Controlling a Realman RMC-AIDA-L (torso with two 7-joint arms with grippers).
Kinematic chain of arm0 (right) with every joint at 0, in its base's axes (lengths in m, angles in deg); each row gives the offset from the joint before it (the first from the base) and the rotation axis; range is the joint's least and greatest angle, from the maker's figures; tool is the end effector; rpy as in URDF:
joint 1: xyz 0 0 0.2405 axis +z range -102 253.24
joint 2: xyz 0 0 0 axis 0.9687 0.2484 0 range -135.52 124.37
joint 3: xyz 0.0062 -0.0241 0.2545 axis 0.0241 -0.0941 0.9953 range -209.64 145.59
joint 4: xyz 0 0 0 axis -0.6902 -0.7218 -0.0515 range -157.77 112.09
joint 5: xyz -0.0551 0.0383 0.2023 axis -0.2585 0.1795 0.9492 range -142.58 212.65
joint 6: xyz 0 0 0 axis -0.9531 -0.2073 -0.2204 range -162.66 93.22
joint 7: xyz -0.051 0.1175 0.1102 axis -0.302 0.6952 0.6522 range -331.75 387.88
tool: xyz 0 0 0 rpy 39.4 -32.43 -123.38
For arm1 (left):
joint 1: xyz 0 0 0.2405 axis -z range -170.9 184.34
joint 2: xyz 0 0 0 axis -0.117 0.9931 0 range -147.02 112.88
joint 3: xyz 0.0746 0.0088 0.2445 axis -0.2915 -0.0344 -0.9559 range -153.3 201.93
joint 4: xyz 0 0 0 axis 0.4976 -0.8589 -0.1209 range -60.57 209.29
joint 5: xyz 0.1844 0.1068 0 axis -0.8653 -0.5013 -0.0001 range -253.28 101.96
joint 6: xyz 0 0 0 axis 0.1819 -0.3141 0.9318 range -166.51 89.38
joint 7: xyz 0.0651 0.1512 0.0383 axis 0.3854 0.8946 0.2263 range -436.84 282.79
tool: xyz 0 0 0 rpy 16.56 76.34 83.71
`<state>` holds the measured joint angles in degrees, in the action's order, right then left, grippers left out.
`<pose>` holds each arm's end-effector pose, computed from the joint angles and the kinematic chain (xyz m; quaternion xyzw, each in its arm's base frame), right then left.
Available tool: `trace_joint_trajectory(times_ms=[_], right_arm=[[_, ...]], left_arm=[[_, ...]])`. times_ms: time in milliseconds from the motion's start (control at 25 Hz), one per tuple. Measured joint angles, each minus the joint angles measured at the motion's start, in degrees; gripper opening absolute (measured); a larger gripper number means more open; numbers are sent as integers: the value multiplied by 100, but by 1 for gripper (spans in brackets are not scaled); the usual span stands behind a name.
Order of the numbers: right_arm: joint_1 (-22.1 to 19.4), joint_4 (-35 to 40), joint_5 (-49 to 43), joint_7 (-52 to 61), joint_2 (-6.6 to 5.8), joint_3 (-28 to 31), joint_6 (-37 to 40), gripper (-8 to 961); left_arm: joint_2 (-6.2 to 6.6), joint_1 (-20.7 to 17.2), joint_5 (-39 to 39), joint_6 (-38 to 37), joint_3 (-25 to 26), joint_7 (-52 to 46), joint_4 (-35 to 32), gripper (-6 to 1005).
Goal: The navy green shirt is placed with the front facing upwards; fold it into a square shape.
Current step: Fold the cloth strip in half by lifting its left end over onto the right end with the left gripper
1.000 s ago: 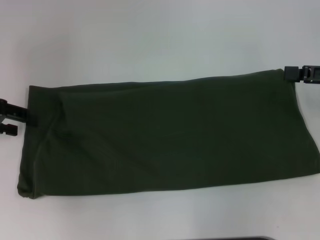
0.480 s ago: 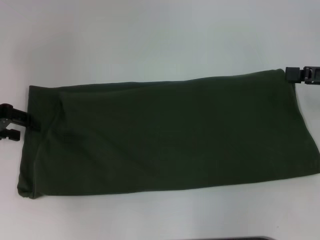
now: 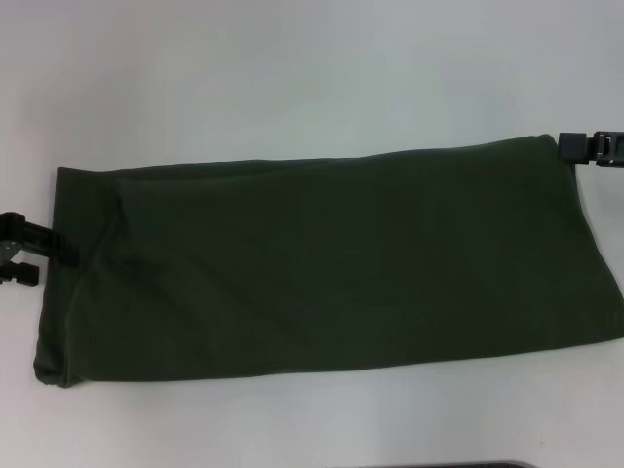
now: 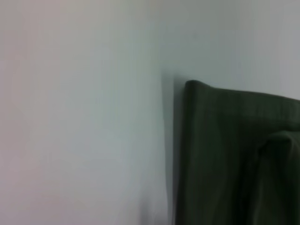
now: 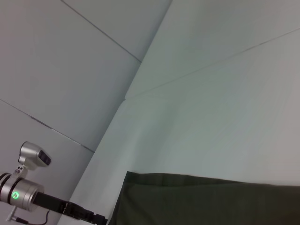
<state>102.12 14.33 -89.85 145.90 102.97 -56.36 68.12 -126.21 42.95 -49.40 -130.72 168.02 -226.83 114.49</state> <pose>0.3155 0.3092 0.0705 -0.7978 0.5433 0.2522 0.0694 -0.3400 0.3367 0.0443 -0.6910 -0.7115 0.0488 0.1179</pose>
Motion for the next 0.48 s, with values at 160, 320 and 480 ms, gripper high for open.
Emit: trace_joint_trajectory(times_ms=[160, 320, 480], right_arm=[[-4, 0, 0, 7, -3, 0, 8, 674], [-5, 0, 0, 12, -10, 0, 15, 674], [-5, 0, 0, 15, -10, 0, 18, 674]], left_arm=[[-3, -1, 1, 31, 1, -10, -54, 691], [-14, 8, 2, 40, 0, -55, -64, 691], [-18, 28, 2, 88, 0, -131, -112, 690]])
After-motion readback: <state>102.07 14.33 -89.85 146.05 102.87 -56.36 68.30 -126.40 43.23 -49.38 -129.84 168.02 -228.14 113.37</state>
